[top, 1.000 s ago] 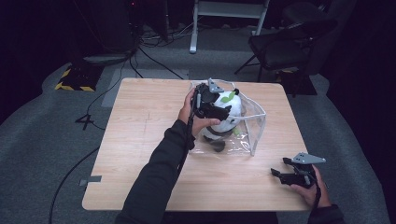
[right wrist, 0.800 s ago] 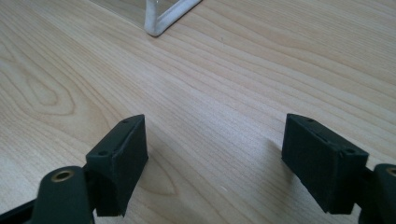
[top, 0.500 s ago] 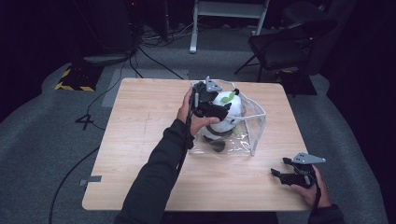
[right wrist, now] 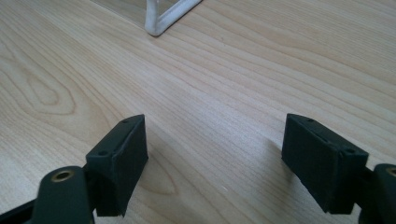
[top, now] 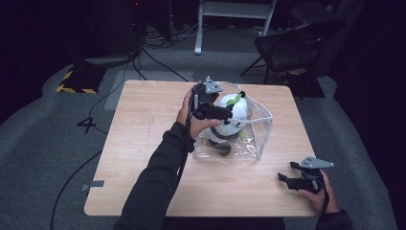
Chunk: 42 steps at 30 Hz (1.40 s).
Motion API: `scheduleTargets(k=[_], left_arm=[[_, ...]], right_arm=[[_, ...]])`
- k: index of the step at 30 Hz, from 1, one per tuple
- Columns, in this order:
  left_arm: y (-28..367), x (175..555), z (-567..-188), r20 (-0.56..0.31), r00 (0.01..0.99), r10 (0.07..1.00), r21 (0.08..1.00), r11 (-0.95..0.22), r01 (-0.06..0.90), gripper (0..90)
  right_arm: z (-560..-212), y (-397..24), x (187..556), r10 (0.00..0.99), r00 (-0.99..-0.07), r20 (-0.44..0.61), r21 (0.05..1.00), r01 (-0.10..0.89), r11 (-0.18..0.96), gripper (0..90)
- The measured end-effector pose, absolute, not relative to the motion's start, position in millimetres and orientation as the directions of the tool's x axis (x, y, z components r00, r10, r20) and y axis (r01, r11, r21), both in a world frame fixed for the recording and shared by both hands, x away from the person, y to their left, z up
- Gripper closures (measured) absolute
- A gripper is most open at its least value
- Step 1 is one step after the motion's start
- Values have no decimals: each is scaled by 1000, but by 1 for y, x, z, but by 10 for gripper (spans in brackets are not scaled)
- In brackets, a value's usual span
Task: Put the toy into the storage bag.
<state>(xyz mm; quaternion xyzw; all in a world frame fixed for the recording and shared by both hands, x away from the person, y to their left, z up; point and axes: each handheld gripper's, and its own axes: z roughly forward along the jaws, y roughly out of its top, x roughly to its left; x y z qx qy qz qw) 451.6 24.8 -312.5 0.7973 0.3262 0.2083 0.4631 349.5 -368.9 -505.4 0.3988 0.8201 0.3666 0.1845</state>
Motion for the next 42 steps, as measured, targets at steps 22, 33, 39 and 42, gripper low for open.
scheduleTargets(k=[22,33,39,42], left_arm=[[50,449,-308,24,668,744,879,-333,340,173],[65,443,-306,31,632,774,888,-311,338,164],[74,441,-306,48,623,781,882,-326,341,159],[79,440,-307,66,615,786,881,-336,334,158]], right_arm=[[-505,-369,350,789,-614,-11,748,518,414,225],[-505,-369,350,789,-614,-11,748,519,414,225],[-505,-369,350,789,-614,-11,748,519,414,225],[-505,-369,350,789,-614,-11,748,519,413,225]])
